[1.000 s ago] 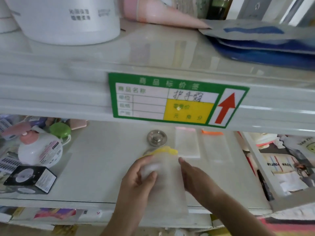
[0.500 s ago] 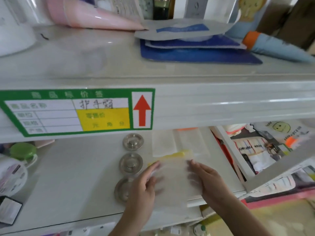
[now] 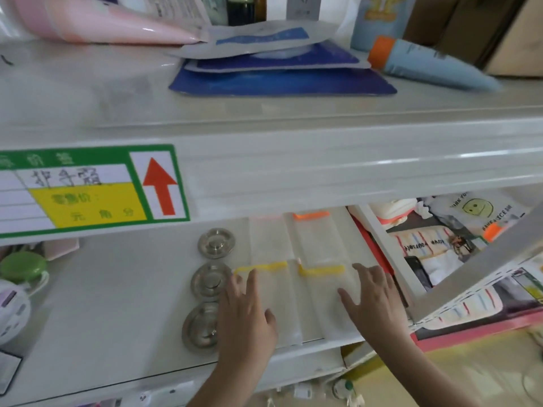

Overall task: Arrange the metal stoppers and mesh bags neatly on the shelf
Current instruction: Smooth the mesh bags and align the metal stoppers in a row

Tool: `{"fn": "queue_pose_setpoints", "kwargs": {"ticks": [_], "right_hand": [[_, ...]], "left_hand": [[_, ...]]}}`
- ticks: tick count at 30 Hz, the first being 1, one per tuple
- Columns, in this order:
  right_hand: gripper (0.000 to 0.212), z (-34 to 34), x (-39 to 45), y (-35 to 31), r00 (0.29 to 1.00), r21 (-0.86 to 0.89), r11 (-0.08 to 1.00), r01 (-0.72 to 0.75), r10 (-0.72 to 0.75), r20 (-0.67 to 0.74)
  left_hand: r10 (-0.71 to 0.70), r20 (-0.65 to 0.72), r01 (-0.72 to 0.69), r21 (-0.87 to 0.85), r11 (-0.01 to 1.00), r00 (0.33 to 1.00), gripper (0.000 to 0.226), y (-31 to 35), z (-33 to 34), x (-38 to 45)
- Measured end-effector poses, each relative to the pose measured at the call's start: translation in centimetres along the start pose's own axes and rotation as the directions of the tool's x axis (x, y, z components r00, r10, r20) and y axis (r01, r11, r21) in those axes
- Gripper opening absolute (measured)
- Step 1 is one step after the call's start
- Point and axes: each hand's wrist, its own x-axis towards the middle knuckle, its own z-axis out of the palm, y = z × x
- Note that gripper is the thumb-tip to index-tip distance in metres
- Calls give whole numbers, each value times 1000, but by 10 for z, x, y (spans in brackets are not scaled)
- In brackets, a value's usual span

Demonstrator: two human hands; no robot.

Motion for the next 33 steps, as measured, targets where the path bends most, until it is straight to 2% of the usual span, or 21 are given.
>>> {"fn": "queue_pose_setpoints", "kwargs": {"ticks": [1,3,6,10,12,16,19,20,22,23,24,26,28,30,31,33], "right_hand": [[56,1,0,-1,996,-30,996,86,-86,-26],[55,2,6,-5,982,-16,981,191,-191,13],[58,7,32,-10,971,23,976,217,-218,99],[64,22,73,-12,927,-21,963,268,-252,277],[64,32,86,-11,910,-36,959,280,-253,329],[73,44,103,-12,898,-45,951,307,-274,345],[65,44,115,-16,907,-25,961,275,-251,338],[69,45,120,-17,904,-25,962,273,-248,347],[101,50,132,-17,898,-9,960,281,-259,356],[111,49,136,-18,894,-18,958,288,-262,365],[103,45,136,-20,898,-11,966,257,-234,373],[69,30,126,-26,923,43,980,197,-200,330],[59,13,105,-23,973,134,977,165,-184,142],[51,1,75,-10,997,202,977,71,-71,-10],[49,-2,63,-2,1000,226,974,-9,10,-1],[53,-4,46,8,975,263,948,-180,136,175]], "left_hand": [[21,-36,-19,49,999,999,72,3,-1,0],[107,-67,-100,99,990,992,66,7,1,7],[212,17,-212,163,964,977,61,11,10,34],[176,315,-251,214,944,932,64,10,27,87],[153,416,-271,242,932,897,65,9,34,105],[126,450,-273,279,921,884,66,7,41,123],[123,434,-275,307,911,892,64,5,42,135],[120,436,-277,317,907,892,64,5,41,138],[103,440,-254,300,920,892,65,6,38,143],[99,434,-240,284,928,895,65,8,37,144],[102,418,-233,274,933,903,65,10,34,143],[131,356,-234,265,935,925,65,14,28,133],[171,281,-241,239,941,944,64,15,21,109],[203,233,-251,200,947,951,65,13,18,75],[212,235,-260,195,946,949,68,12,19,59],[206,265,-266,219,939,942,70,6,28,36]]}}
